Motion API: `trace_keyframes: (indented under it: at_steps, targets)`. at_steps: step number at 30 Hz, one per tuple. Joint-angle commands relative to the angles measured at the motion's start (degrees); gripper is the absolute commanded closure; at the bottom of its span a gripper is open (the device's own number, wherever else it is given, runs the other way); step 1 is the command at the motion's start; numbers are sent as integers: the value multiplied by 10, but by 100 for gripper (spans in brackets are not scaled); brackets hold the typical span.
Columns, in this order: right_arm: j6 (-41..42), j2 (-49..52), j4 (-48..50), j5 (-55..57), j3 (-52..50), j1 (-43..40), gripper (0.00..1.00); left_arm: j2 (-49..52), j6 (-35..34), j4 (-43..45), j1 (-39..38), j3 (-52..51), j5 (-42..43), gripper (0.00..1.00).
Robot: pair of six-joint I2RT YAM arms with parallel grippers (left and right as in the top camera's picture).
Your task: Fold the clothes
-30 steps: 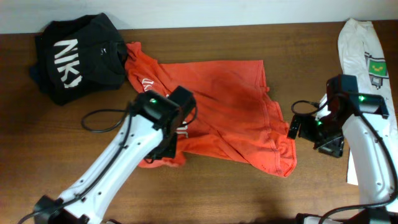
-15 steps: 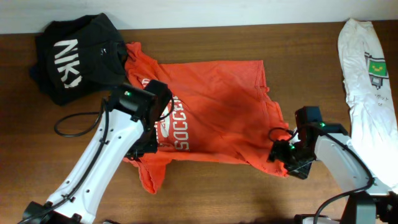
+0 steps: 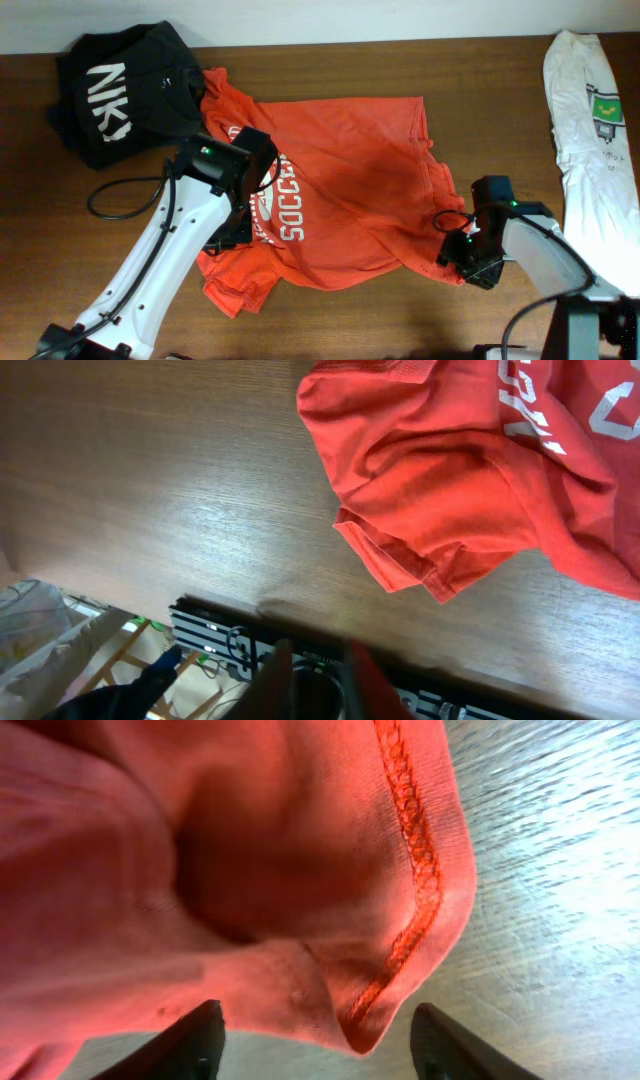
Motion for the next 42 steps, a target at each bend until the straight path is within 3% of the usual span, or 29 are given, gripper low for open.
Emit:
trace_keyframes:
  at_steps: [1,4,11,13,15,18,19,21,23,26,27,29,30,33,34,35,42]
  targets:
    - [3,43,9,12,-4,4,45,-12,-5,0,2,8,-9,76]
    - [-1,57,11,12,-4,4,55,-12,-5,1,2,8,-9,74]
    - [-8,57,-16,26,19,4,65,-12,-5,3,2,8,-9,73]
    - [-12,57,-21,30,23,4,71,-12,-5,3,2,8,-9,73]
    - [-12,57,-30,31,23,4,83,-12,-5,3,2,8,-9,72]
    - [-12,57,-38,31,23,4,85,-12,-5,3,2,8,-9,72]
    - [-12,57,-41,31,23,4,91,-12,-5,3,2,8,-8,71]
    - [-12,57,-44,37,25,4,89,-12,-5,5,2,8,-8,71]
    - [-12,57,-76,65,47,4,74,-12,-5,5,2,8,-8,68]
    - [-24,56,-146,79,114,4,64,-12,-5,5,2,8,-8,67]
    - [-45,56,-147,69,126,4,57,-12,-5,7,2,8,-8,67]
    - [-99,59,-118,8,126,7,31,-12,-5,12,2,8,-8,66]
    - [-114,61,-115,-9,125,8,26,-12,-5,16,2,8,-4,66]
    - [-124,70,-76,-30,93,30,30,-12,-5,19,2,8,6,66]
    - [-121,70,-57,-37,73,42,36,-12,-5,19,2,8,6,66]
    - [-110,70,-17,-38,46,60,53,-12,-5,18,2,8,6,66]
    - [-110,70,17,-23,38,63,54,-12,-5,18,2,-8,6,66]
